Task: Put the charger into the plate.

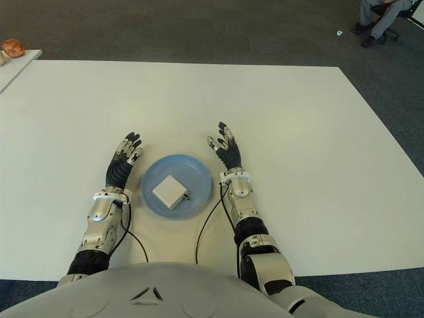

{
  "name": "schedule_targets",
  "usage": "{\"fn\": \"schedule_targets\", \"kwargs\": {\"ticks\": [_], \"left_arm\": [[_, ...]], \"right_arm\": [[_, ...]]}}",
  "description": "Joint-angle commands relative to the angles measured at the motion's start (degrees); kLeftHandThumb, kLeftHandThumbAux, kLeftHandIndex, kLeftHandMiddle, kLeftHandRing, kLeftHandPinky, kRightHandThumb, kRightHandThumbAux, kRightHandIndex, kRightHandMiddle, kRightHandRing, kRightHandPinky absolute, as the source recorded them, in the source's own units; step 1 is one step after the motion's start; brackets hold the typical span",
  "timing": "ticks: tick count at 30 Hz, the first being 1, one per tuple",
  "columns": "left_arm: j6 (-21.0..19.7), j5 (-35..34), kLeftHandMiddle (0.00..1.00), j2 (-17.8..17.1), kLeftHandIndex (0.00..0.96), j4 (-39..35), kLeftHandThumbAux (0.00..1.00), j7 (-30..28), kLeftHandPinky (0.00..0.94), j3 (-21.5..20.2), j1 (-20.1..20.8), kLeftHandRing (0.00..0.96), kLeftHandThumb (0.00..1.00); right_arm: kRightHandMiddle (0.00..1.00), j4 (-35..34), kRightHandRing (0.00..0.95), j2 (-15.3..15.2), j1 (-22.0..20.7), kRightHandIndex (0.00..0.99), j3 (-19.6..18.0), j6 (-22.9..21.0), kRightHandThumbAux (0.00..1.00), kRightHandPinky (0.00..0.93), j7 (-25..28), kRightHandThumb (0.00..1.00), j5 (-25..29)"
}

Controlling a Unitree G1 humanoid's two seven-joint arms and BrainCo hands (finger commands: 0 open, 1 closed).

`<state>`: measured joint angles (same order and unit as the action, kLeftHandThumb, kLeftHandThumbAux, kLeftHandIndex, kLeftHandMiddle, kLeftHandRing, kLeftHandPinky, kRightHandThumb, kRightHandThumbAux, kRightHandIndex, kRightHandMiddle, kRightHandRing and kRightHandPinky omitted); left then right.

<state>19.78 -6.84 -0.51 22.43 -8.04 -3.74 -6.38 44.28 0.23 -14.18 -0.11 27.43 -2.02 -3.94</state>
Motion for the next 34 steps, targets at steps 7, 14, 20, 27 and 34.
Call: {"fn": "schedule_targets", "kwargs": {"ticks": [7, 14, 20, 27, 34], "left_arm": [[-4.58, 0.01, 0.080, -0.56, 0.056, 4.87, 0.574, 0.26, 0.027, -0.83, -3.18, 0.043, 0.000], [-4.68, 0.00, 0.082, -0.49, 0.058, 5.00, 0.575, 0.48, 0.035, -1.00, -3.00, 0.048, 0.000], [-4.49, 0.01, 0.083, -0.53, 0.057, 5.24, 0.575, 0.40, 0.036, -1.03, -2.90, 0.050, 0.000], [-4.25, 0.10, 0.079, -0.56, 0.055, 5.94, 0.567, 0.45, 0.031, -1.11, -2.45, 0.046, 0.000], [-4.13, -0.01, 0.067, -0.41, 0.051, 6.42, 0.560, 0.68, 0.028, -1.34, -2.12, 0.038, 0.000]], "right_arm": [[0.086, 3.46, 0.054, 1.48, 1.52, 0.034, -1.76, 0.66, 0.618, 0.056, -0.74, 0.000, 1.48], [0.074, 3.96, 0.049, 2.22, 1.51, 0.034, -2.05, 1.70, 0.596, 0.049, -2.61, 0.000, 1.18], [0.060, 3.83, 0.036, 2.58, 1.71, 0.026, -2.09, 1.70, 0.580, 0.038, -3.35, 0.000, 1.23], [0.052, 4.00, 0.027, 2.92, 1.74, 0.021, -2.27, 1.40, 0.578, 0.035, -3.04, 0.000, 1.61], [0.048, 3.87, 0.021, 3.18, 1.98, 0.020, -2.29, 0.80, 0.571, 0.033, -3.09, 0.000, 1.50]]}}
